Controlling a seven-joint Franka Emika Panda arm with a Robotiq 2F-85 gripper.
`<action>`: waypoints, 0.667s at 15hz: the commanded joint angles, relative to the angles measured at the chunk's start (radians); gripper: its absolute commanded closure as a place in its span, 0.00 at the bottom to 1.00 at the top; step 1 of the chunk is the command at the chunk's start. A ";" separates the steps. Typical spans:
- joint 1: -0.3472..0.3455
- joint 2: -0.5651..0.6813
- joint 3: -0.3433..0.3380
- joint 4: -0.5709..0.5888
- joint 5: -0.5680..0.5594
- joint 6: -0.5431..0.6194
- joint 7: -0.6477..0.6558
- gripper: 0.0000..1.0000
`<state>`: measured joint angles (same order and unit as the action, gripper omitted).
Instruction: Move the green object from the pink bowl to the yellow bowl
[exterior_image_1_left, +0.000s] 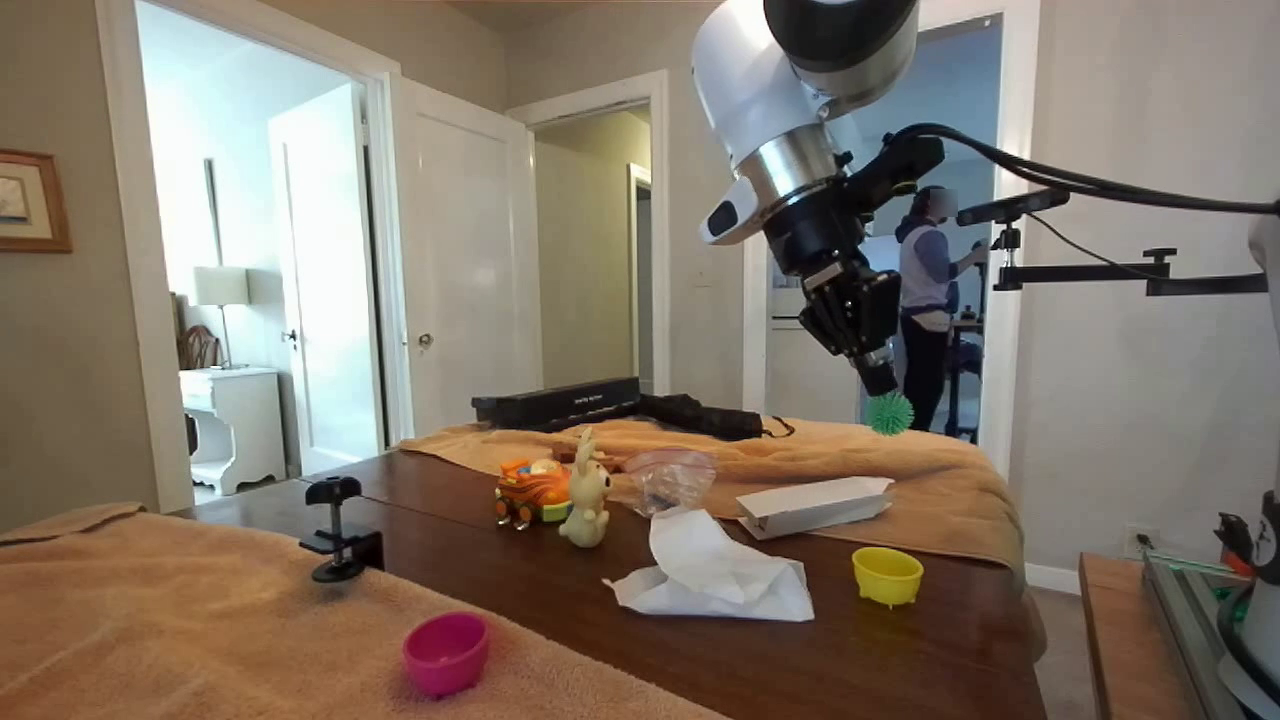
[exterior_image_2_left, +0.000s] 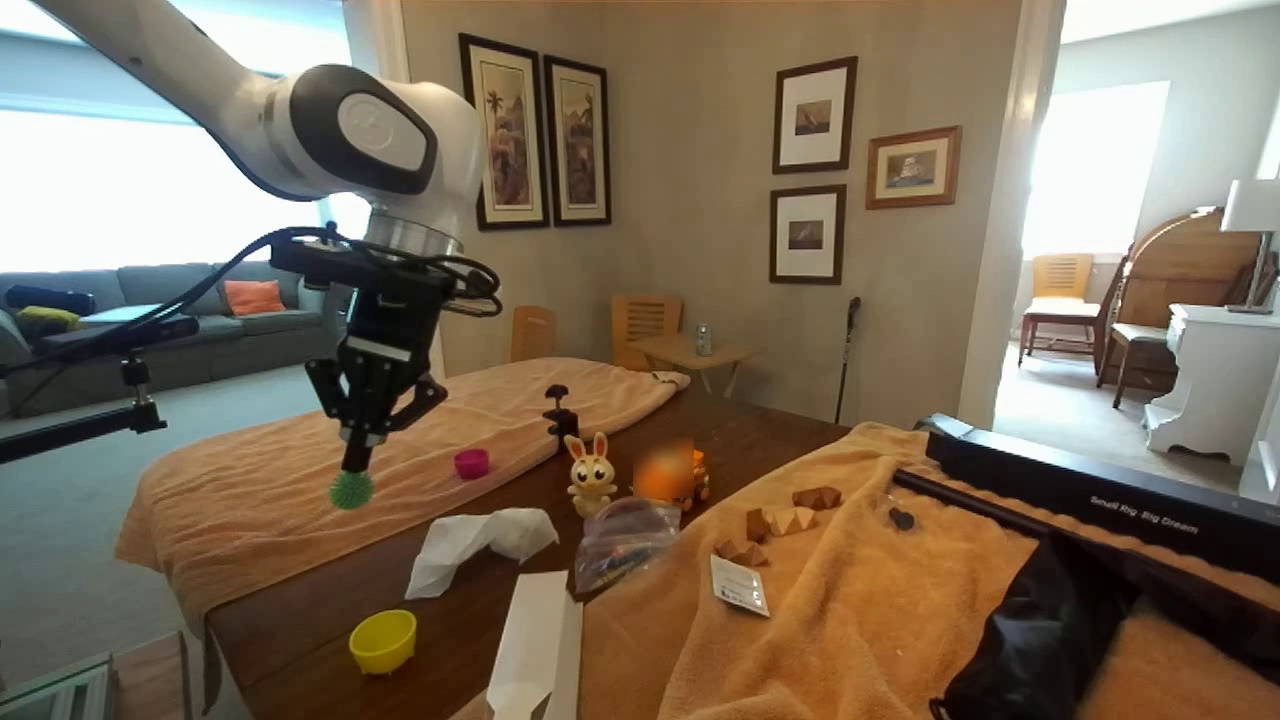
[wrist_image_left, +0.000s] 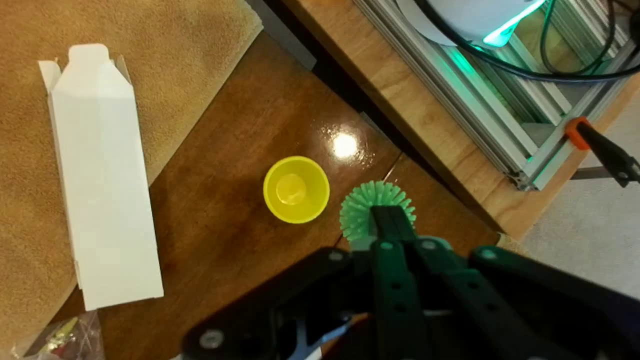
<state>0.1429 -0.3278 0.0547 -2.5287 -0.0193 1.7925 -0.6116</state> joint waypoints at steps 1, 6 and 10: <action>-0.006 -0.017 -0.020 -0.036 -0.047 0.007 -0.002 1.00; -0.002 -0.003 -0.042 -0.069 -0.031 0.064 -0.033 1.00; -0.008 0.010 -0.049 -0.097 -0.041 0.135 -0.042 1.00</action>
<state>0.1391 -0.3206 0.0160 -2.5984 -0.0356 1.8735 -0.6275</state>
